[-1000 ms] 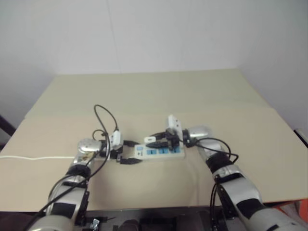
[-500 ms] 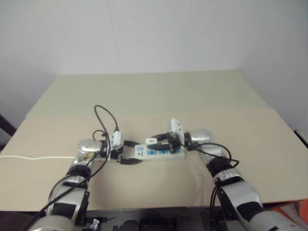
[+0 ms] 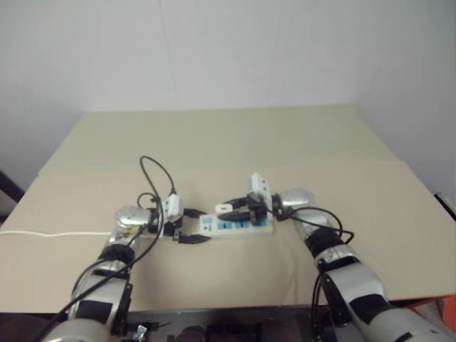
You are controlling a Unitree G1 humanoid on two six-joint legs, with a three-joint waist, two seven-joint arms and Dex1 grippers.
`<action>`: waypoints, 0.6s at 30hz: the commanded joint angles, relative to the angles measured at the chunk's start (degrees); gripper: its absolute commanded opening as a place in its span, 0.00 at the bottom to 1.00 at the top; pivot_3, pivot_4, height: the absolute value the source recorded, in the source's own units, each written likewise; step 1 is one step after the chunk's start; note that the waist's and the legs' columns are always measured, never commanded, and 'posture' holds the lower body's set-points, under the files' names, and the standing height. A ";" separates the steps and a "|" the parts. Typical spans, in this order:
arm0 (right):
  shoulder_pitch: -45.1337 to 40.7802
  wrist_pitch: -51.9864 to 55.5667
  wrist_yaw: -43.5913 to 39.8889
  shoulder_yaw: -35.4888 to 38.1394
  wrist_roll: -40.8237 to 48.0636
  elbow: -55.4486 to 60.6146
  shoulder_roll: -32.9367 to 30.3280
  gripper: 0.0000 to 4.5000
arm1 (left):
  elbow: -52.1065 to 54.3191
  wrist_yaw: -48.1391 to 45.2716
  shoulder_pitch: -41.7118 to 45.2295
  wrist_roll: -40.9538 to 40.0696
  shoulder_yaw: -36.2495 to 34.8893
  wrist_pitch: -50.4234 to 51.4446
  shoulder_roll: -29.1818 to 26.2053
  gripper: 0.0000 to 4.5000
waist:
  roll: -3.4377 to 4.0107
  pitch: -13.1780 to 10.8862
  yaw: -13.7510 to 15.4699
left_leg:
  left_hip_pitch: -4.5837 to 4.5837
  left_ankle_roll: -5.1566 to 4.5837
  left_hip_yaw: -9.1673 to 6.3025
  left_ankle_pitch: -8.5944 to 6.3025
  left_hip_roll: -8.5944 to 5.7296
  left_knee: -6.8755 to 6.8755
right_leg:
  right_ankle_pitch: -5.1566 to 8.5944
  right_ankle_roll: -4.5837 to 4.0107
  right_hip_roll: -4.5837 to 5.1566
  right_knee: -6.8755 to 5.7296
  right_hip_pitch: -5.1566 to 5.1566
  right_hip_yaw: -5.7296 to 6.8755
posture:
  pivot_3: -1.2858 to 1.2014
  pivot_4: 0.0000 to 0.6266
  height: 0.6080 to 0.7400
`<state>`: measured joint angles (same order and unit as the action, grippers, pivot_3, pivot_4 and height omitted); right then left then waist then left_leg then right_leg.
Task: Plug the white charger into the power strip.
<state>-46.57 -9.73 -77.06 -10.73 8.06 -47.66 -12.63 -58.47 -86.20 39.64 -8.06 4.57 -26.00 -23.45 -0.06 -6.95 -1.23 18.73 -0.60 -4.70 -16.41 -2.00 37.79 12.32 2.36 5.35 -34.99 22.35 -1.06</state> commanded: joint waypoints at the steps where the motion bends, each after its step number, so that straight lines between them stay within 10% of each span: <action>1: 2.50 -3.46 1.53 -0.90 -2.47 -1.14 -0.41 0.33 | -0.48 0.63 -1.32 3.02 2.16 -0.87 0.40 0.72 | 0.00 0.00 0.02 | 0.00 0.00 0.00 0.00 0.00 0.00 | 0.00 0.01 0.00 0.00 0.00 0.00 | 0.52 0.24 1.00; 11: 2.78 -6.61 2.36 0.20 -1.87 -0.97 -0.69 0.99 | -1.11 1.16 -0.96 3.27 2.30 -1.23 0.82 0.72 | -0.02 -0.02 0.18 | 0.01 0.00 0.00 0.00 0.00 0.00 | 0.00 0.01 0.01 0.02 -0.01 0.02 | 0.52 0.24 1.00; 16: 2.88 -6.35 1.69 0.18 -1.93 -0.87 -1.49 0.99 | -1.62 1.26 -0.55 3.17 2.19 -0.52 1.06 0.72 | -0.02 -0.02 0.27 | 0.01 0.00 0.00 0.00 -0.01 0.00 | 0.00 0.01 0.02 0.03 -0.02 0.02 | 0.52 0.24 1.00; 18: 2.97 -6.21 1.35 0.18 -1.85 -0.61 -1.80 1.00 | -1.79 1.76 -0.32 2.74 1.68 -0.47 1.33 0.89 | -0.02 -0.03 0.36 | 0.01 0.00 0.00 0.00 -0.02 0.00 | 0.01 0.01 0.03 0.03 -0.03 0.02 | 0.52 0.24 1.00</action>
<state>-44.36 -16.23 -75.23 -10.58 6.90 -47.89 -13.39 -59.04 -85.10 39.75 -6.87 5.07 -26.40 -22.93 -0.08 -6.98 -0.88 18.76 -0.59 -4.69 -16.41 -2.02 37.78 12.33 2.37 5.37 -34.95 22.33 -1.03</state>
